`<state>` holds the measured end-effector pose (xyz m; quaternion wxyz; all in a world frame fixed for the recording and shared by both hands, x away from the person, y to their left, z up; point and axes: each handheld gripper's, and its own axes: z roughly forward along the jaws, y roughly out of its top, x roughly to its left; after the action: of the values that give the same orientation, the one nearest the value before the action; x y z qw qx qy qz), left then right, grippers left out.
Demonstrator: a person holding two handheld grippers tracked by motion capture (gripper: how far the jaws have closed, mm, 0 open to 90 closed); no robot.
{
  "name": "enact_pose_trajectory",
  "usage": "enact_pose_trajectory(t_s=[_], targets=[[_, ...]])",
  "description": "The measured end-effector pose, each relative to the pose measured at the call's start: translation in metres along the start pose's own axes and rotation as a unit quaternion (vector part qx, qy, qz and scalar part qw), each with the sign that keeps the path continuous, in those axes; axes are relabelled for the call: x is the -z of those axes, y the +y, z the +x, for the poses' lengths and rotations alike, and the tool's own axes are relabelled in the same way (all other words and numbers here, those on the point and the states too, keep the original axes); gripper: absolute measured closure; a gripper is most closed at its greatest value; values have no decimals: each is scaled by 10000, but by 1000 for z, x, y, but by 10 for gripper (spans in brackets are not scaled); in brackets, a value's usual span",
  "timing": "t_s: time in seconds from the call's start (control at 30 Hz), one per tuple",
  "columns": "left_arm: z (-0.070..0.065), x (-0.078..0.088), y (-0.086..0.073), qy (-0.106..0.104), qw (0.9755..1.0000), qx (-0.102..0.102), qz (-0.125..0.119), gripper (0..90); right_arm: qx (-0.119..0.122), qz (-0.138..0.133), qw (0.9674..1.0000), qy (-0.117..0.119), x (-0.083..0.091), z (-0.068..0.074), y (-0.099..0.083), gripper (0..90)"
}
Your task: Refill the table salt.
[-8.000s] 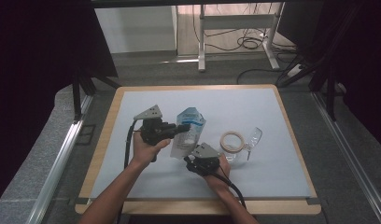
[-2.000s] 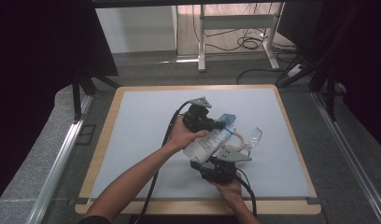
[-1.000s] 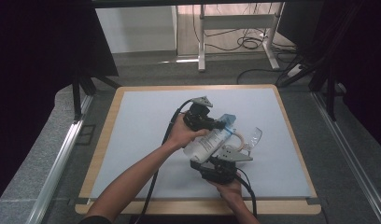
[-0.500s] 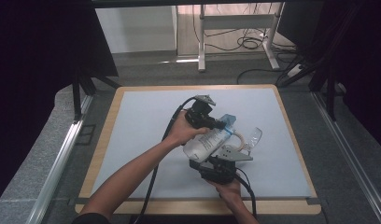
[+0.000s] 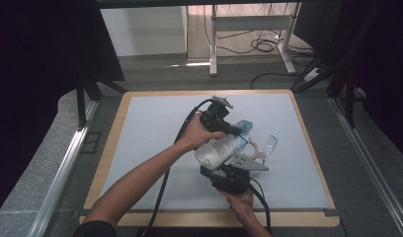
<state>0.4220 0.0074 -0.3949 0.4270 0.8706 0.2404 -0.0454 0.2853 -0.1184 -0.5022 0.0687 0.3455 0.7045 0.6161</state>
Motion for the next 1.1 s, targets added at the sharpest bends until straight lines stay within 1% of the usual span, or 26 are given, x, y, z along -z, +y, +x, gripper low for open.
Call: enact_pose_trajectory(t_s=[0.13,0.23,0.4,0.73,0.9,0.93,1.0,1.03,1.1], targets=[[2,-1,1,-25,10000,23,40,900,-10,5,10000,-66,-1,0,1,543],[2,-3,1,6,10000,10,72,900,65,28,9999,-113,-1,0,0,545],[3,-4,0,18,10000,33,82,900,48,37,9999,-94,0,-2,-1,550],[6,-8,0,68,9999,44,98,900,36,36,9997,-255,-1,-3,-3,556],[8,-10,0,105,9998,49,139,900,69,64,9985,-548,-1,1,-4,557],[9,-10,-1,107,9998,50,160,900,30,36,9984,-571,0,2,-4,556],[9,-11,0,94,9997,58,201,900,-117,-33,9985,-526,0,3,-4,556],[9,-10,0,77,9997,57,218,900,-115,-62,9985,-536,1,4,-5,557],[8,-11,1,108,9995,7,280,900,-115,-112,9985,-525,1,5,-5,556]])
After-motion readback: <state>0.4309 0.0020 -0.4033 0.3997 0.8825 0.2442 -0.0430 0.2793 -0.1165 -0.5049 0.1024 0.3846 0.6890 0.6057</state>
